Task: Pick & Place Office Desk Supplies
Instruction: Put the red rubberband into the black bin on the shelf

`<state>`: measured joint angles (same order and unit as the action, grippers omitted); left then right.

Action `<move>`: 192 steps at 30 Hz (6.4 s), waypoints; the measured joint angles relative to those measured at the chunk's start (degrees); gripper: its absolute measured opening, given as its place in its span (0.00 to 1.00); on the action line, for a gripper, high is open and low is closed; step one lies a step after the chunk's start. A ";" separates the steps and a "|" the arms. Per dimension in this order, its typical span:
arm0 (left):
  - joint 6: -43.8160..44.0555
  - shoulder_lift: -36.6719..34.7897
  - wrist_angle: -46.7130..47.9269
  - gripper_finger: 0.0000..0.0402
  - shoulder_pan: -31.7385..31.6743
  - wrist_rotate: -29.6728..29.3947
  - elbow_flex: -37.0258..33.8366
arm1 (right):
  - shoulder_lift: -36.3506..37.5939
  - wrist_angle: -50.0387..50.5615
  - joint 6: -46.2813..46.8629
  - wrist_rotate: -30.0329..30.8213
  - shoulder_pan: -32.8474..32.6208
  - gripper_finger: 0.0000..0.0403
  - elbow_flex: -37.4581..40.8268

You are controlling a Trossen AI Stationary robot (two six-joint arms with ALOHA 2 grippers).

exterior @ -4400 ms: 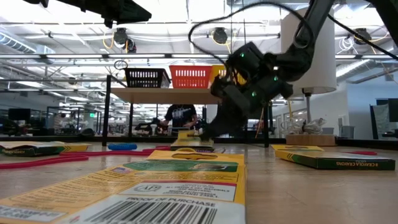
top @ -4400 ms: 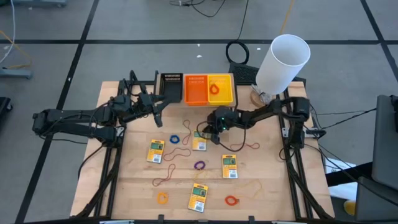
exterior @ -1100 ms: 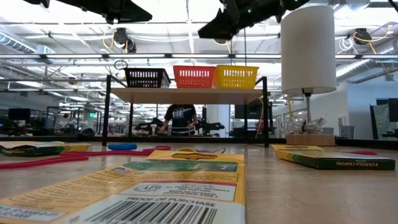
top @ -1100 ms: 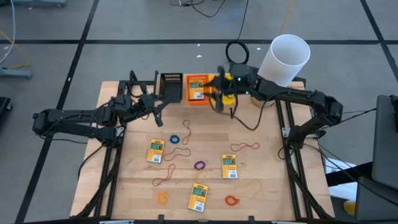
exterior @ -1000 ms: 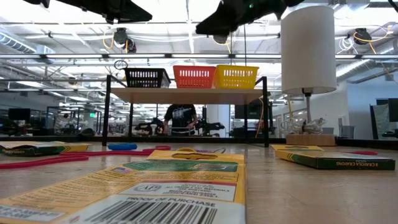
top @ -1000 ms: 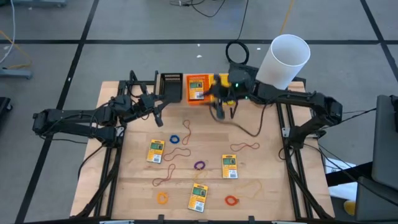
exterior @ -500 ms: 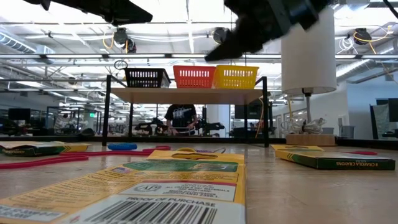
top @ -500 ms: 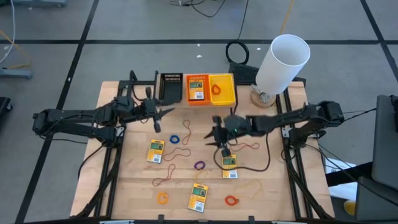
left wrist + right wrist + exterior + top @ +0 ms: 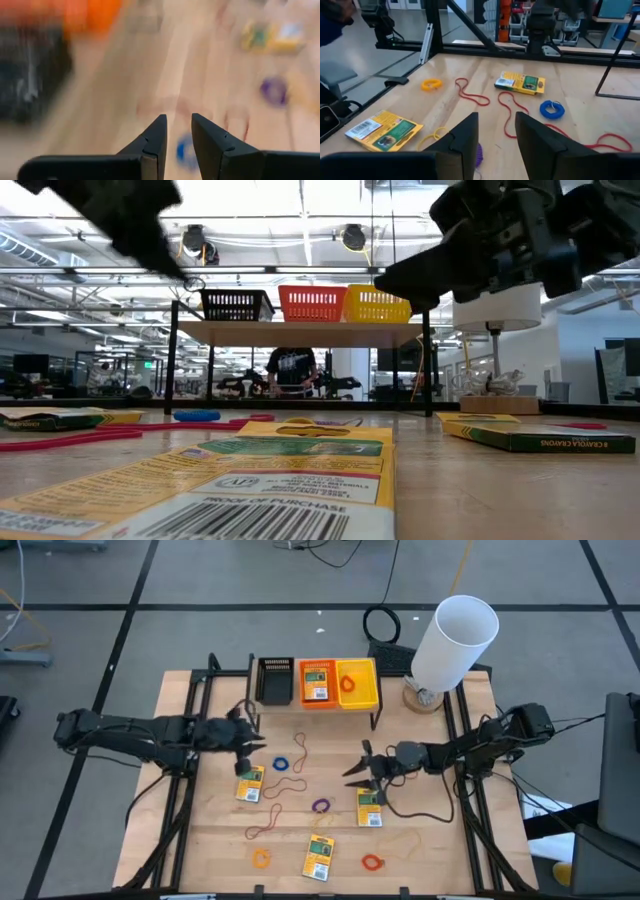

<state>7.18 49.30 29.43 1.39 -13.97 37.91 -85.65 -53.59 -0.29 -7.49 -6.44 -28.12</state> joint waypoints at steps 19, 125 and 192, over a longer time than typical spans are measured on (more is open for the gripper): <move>17.94 8.58 5.61 0.20 -3.59 8.52 -2.64 | 0.00 0.27 1.23 -0.02 1.52 0.29 -0.26; -6.42 18.18 -37.88 0.20 -0.08 10.02 -2.40 | 6.51 91.07 11.94 9.18 -1.15 0.29 -18.76; -6.59 18.17 -36.87 0.20 -0.03 9.41 -2.40 | 10.40 82.32 3.52 -0.30 3.66 0.00 -15.30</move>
<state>0.58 67.46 -7.44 1.37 -4.56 35.51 -75.25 28.73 3.23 -7.78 -2.78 -43.42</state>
